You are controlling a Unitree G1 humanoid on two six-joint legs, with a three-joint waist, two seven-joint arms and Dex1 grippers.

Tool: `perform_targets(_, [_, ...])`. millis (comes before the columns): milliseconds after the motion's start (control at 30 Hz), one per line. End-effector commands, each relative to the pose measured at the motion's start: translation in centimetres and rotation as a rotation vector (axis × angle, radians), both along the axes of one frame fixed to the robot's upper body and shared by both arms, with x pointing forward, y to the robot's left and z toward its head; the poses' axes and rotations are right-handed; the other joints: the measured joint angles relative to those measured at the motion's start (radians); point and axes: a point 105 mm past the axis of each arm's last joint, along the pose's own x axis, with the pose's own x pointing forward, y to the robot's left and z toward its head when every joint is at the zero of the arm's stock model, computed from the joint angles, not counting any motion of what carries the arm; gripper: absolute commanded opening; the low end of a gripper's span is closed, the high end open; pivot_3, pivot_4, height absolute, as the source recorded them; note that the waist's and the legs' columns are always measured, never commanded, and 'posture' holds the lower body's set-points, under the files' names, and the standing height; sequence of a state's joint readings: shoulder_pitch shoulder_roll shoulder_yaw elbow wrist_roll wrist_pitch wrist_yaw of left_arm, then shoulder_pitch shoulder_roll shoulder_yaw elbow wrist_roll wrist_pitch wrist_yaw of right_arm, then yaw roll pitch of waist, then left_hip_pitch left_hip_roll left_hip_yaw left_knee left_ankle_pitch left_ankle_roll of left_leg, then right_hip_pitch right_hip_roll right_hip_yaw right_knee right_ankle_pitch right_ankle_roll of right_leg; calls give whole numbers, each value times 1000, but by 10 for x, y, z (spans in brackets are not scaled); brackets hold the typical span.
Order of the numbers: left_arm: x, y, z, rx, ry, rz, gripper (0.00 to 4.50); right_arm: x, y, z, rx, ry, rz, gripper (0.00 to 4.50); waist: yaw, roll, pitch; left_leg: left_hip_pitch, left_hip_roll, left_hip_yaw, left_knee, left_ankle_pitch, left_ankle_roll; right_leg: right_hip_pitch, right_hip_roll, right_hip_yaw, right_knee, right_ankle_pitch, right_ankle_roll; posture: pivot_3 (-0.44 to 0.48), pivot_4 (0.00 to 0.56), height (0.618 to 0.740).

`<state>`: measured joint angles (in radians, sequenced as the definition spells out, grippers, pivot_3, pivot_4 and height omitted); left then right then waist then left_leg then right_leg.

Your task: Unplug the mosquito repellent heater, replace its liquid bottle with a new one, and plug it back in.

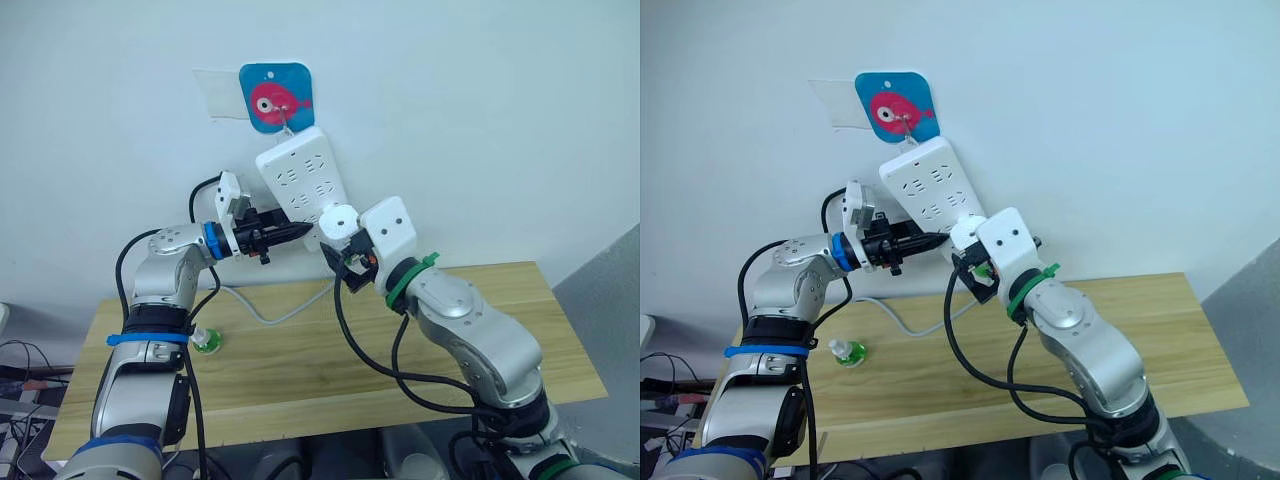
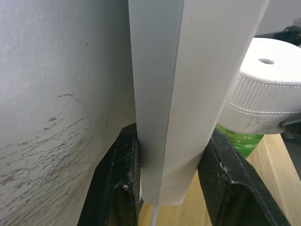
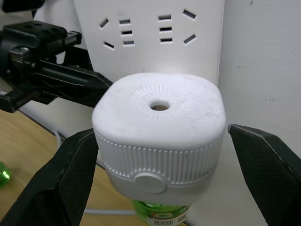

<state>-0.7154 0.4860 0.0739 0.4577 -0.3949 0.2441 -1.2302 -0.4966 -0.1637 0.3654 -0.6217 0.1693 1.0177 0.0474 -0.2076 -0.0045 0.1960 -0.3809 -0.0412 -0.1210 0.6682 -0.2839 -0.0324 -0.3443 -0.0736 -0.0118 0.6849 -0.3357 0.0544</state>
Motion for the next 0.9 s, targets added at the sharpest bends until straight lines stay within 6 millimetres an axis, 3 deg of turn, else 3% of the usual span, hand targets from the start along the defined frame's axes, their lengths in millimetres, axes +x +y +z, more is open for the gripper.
perform_targets(33, [5, -3, 22, -25, -49, 22, 1297, 0, 7, 15, 22, -78, 4, 4500, 1, 0, 0, 0, 0, 0, 0, 0, 0, 0, 0, 0, 0, 0, 0, -361, 234, 740])
perform_targets(533, [3, -2, 22, -15, -53, 24, 1297, 6, 14, 19, 28, -116, 4, 4500, 10, 0, 3, -2, 0, 1, 0, 1, -1, -5, 0, 2, 3, 0, 0, -342, 225, 740])
perform_targets(633, [3, -1, 22, -12, -55, 25, 1297, 6, 15, 21, 27, -122, 3, 3901, 10, 0, 3, -3, 0, 1, -1, 1, -1, -6, 0, 2, 3, 0, 0, -339, 223, 740])
perform_targets(733, [3, -1, 23, -12, -58, 27, 1297, 5, 16, 20, 26, -118, 8, 3024, 10, 0, 3, -3, 0, 1, -1, 1, -1, -6, 0, 2, 3, 0, 0, -336, 223, 740])
perform_targets(900, [3, -1, 24, -11, -59, 29, 1297, 4, 18, 20, 24, -115, 13, 3037, 10, 0, 4, -3, 0, 1, -1, 1, -2, -7, 0, 2, 4, 0, 0, -331, 226, 740])
